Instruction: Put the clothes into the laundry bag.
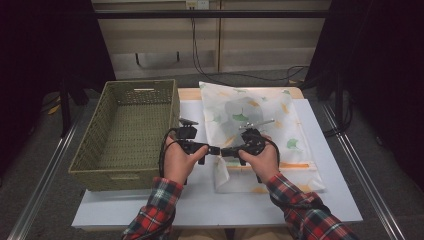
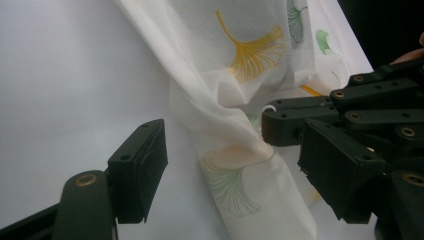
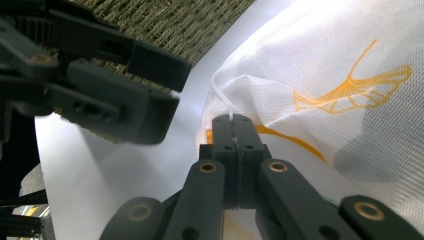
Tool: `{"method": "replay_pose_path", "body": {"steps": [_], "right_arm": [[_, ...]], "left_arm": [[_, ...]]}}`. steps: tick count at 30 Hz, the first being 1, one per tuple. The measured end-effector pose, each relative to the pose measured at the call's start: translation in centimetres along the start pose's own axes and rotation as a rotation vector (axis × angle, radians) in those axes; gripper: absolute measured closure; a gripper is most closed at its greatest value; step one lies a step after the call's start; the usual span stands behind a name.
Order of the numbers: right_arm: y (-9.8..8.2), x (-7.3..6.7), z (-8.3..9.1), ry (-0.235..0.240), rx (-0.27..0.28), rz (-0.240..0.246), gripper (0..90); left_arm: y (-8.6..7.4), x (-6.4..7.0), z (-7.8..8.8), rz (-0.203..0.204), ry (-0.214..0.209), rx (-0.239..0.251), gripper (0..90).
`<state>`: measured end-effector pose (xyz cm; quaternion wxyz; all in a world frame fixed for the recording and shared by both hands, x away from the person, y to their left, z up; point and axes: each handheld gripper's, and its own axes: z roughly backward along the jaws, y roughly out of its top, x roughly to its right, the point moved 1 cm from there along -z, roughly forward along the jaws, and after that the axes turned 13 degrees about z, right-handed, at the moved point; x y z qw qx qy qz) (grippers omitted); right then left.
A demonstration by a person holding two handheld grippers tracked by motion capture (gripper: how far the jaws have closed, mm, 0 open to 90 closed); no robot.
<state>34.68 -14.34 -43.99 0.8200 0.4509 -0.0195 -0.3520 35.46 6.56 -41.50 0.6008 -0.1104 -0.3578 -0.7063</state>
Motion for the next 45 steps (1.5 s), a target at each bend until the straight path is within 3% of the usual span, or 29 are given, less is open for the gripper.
{"method": "replay_pose_path", "body": {"steps": [8, 20, 32, 45], "right_arm": [[0.4, -0.1, -0.3, -0.008, 0.002, 0.004, 90.0], [0.8, -0.1, -0.8, -0.003, -0.005, 0.015, 90.0], [1.3, -0.3, -1.1, -0.005, -0.006, 0.027, 90.0], [1.5, -0.6, -1.3, -0.002, -0.003, 0.032, 90.0]], "left_arm": [[-0.4, 0.1, 0.2, -0.021, -0.004, -0.032, 23.5], [-1.3, 0.2, 0.1, -0.037, 0.012, -0.012, 18.3], [-1.7, 0.4, -0.5, -0.045, -0.007, -0.007, 17.5], [-1.9, 0.3, -0.8, -0.058, 0.012, -0.034, 16.0]]}}
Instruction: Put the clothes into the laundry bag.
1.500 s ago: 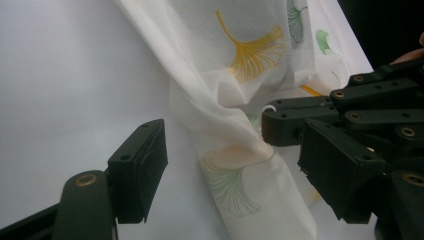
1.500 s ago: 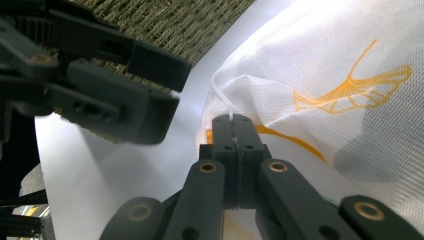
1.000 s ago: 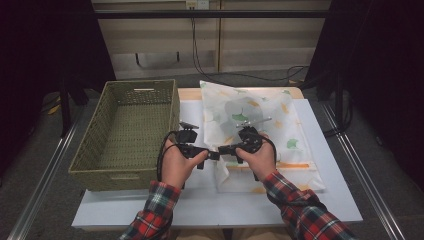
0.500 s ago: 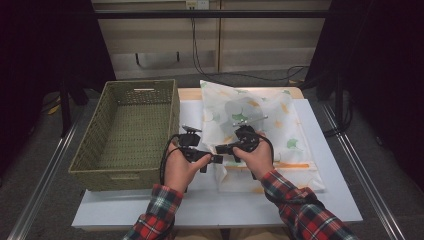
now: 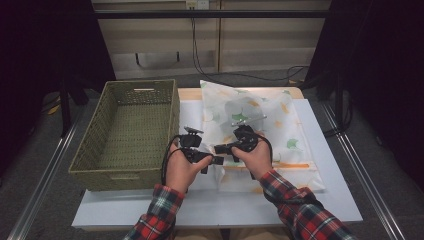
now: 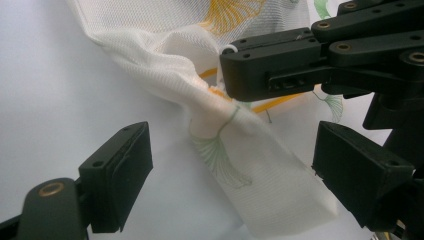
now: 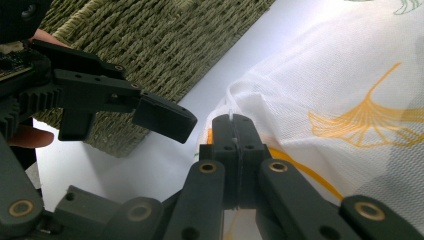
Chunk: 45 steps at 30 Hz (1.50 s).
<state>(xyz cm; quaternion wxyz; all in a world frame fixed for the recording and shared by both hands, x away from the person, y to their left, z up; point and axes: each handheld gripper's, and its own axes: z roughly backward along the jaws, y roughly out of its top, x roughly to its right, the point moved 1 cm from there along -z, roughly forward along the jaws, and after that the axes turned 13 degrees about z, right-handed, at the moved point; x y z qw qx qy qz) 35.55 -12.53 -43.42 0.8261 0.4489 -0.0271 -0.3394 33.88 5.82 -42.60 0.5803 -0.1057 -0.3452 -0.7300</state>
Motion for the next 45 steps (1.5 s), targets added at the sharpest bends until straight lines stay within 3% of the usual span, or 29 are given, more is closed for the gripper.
{"method": "replay_pose_path", "body": {"steps": [6, 7, 8, 12, 22, 29, 32, 34, 37, 42, 45], "right_arm": [[0.1, -0.1, 0.0, 0.000, 0.004, -0.001, 90.0], [0.1, -0.1, -0.1, 0.000, 0.004, -0.001, 90.0], [0.1, -0.1, -0.1, 0.002, 0.004, -0.002, 90.0], [0.1, -0.3, -0.1, 0.003, 0.004, -0.001, 90.0], [0.0, -0.3, -0.1, 0.011, 0.011, -0.002, 90.0], [-0.1, -0.5, 0.0, 0.018, 0.015, -0.003, 90.0], [-0.1, -0.5, 0.0, 0.022, 0.014, -0.003, 90.0], [-0.1, -0.5, 0.0, 0.018, 0.014, -0.003, 90.0], [-0.4, -0.4, -0.1, 0.032, 0.014, -0.010, 90.0], [-0.6, -0.4, -0.3, 0.045, 0.017, -0.016, 90.0], [-0.7, -0.3, -0.3, 0.053, 0.022, -0.028, 90.0]], "left_arm": [[0.0, 0.0, -0.3, -0.003, 0.005, 0.001, 15.9], [-0.1, 0.1, -0.5, 0.020, 0.003, 0.019, 16.3], [0.0, -0.1, -0.4, -0.002, 0.006, 0.001, 17.8], [-0.1, -0.2, -0.6, -0.002, 0.021, -0.003, 23.0], [-0.2, -0.7, -0.5, 0.013, 0.075, -0.011, 42.1], [-0.1, -1.0, -0.6, 0.021, 0.074, 0.002, 50.7], [-0.1, -0.8, -0.5, 0.003, 0.079, 0.013, 64.3], [-0.1, -0.7, -0.5, 0.002, 0.064, -0.001, 74.3], [-0.1, -0.5, -0.3, -0.013, 0.072, -0.034, 84.6], [-0.1, -0.4, -0.4, -0.003, 0.077, -0.042, 86.9], [-0.1, -0.4, -0.3, -0.018, 0.079, -0.053, 87.2]]}}
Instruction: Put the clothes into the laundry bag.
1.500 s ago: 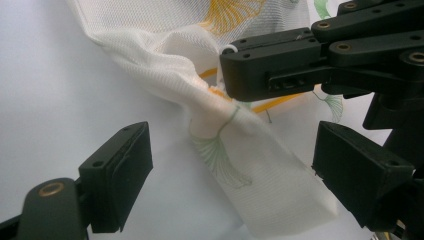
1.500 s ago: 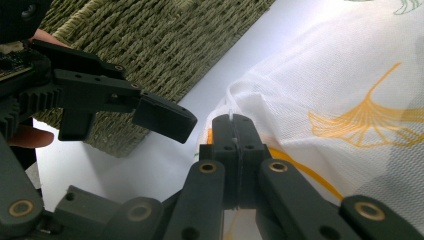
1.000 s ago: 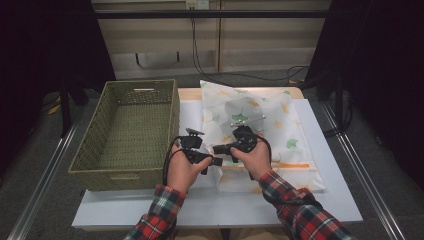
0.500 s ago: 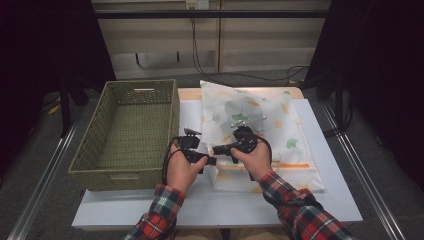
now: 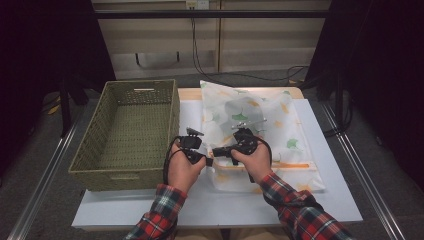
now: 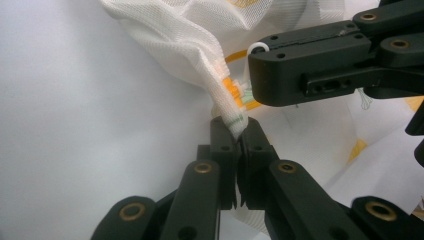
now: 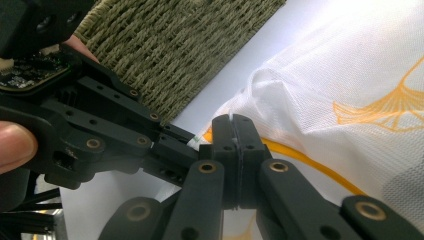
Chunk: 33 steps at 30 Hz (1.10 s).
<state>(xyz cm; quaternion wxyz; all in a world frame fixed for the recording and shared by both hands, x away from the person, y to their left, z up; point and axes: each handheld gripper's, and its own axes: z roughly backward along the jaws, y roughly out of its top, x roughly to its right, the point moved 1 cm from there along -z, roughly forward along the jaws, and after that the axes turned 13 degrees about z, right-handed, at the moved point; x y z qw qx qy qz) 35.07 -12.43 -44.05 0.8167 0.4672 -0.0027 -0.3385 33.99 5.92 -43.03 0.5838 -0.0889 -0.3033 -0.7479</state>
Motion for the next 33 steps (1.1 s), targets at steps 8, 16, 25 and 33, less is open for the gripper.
{"method": "replay_pose_path", "body": {"steps": [8, 16, 25, 33], "right_arm": [[-0.08, 0.18, -0.23, 0.014, 0.003, -0.015, 90.0], [-0.01, 0.04, -0.43, 0.015, 0.000, -0.017, 86.6], [-0.04, 0.15, -0.35, 0.008, -0.018, -0.015, 90.0], [-0.03, 0.02, -0.05, 0.010, -0.014, -0.014, 90.0]], "left_arm": [[-0.03, 0.21, -0.14, -0.007, 0.007, -0.011, 87.5], [-0.01, 0.42, -0.19, -0.018, 0.019, -0.015, 87.5], [0.03, 0.47, -0.27, -0.030, 0.020, -0.023, 87.5], [-0.04, 0.28, -0.30, -0.015, 0.018, -0.015, 86.2]]}}
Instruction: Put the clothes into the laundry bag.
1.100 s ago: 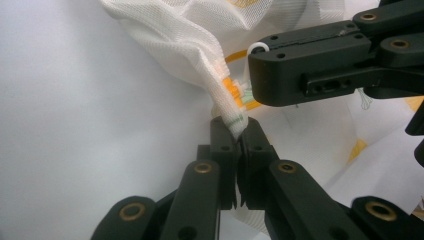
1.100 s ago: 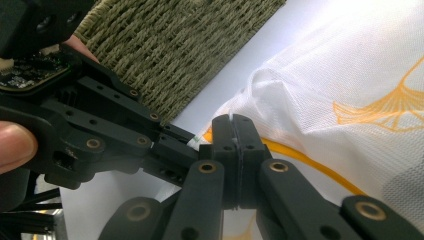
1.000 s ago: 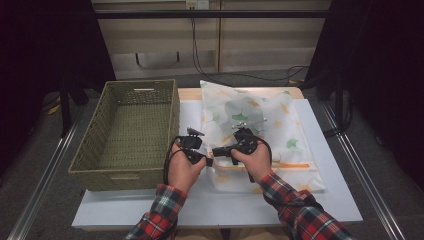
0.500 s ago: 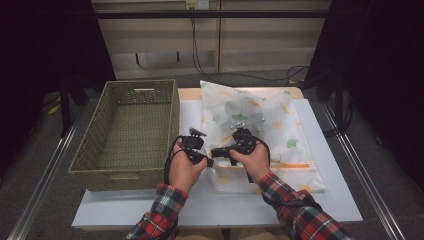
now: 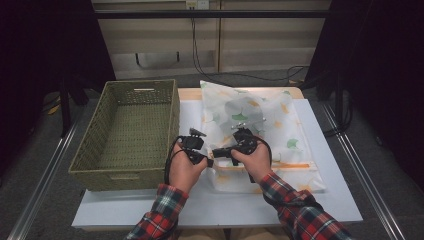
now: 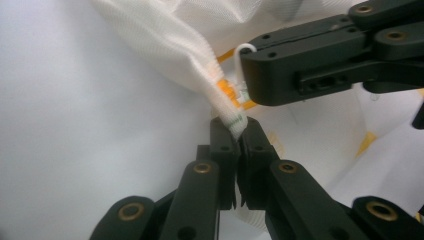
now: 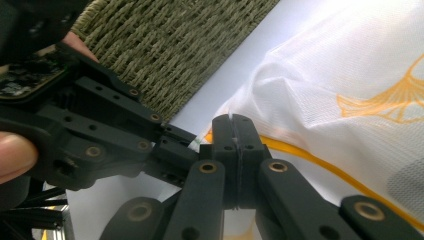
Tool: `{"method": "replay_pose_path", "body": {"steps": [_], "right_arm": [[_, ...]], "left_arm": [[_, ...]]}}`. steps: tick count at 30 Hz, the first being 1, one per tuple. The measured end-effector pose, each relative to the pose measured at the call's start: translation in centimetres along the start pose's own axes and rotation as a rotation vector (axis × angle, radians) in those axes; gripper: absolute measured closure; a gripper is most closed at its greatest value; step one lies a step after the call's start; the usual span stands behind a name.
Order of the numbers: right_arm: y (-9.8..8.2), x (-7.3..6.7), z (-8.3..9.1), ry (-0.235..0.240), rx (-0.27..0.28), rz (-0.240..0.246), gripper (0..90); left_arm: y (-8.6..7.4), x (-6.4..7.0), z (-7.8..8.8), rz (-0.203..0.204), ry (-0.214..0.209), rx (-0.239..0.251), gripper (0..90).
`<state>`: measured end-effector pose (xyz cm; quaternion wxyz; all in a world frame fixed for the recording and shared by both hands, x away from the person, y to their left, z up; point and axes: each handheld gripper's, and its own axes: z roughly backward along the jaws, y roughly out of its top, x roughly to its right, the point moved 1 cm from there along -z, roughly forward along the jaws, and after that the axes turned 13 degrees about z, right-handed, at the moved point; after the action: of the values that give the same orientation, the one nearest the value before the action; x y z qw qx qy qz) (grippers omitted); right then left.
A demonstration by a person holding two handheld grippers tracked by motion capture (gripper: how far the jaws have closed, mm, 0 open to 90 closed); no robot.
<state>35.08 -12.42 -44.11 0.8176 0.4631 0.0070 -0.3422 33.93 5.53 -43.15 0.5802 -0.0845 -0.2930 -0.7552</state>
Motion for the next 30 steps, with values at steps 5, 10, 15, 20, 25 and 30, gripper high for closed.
{"method": "replay_pose_path", "body": {"steps": [5, 10, 15, 20, 25, 30], "right_arm": [[-0.1, -0.1, 0.2, 0.008, 0.006, -0.004, 90.0], [-0.2, -0.1, 0.4, -0.027, 0.000, -0.004, 90.0], [-0.2, 0.0, 0.3, -0.049, -0.011, -0.017, 90.0], [-0.3, 0.1, 0.5, -0.049, -0.005, -0.013, 90.0], [-0.2, 0.0, 0.6, -0.054, -0.004, -0.013, 90.0], [0.2, -0.2, 0.5, -0.064, -0.013, 0.009, 90.0]], "left_arm": [[0.1, 0.1, -0.2, -0.004, -0.004, 0.001, 83.5], [0.0, 0.5, 0.0, 0.002, -0.015, -0.016, 88.4], [0.1, 0.3, 0.7, 0.025, -0.016, -0.002, 88.8], [0.4, 0.2, 1.1, 0.035, -0.030, -0.004, 88.8], [0.4, 0.0, 1.2, 0.052, -0.034, -0.001, 88.8], [0.7, -0.3, 1.4, 0.062, -0.044, -0.003, 88.8]]}}
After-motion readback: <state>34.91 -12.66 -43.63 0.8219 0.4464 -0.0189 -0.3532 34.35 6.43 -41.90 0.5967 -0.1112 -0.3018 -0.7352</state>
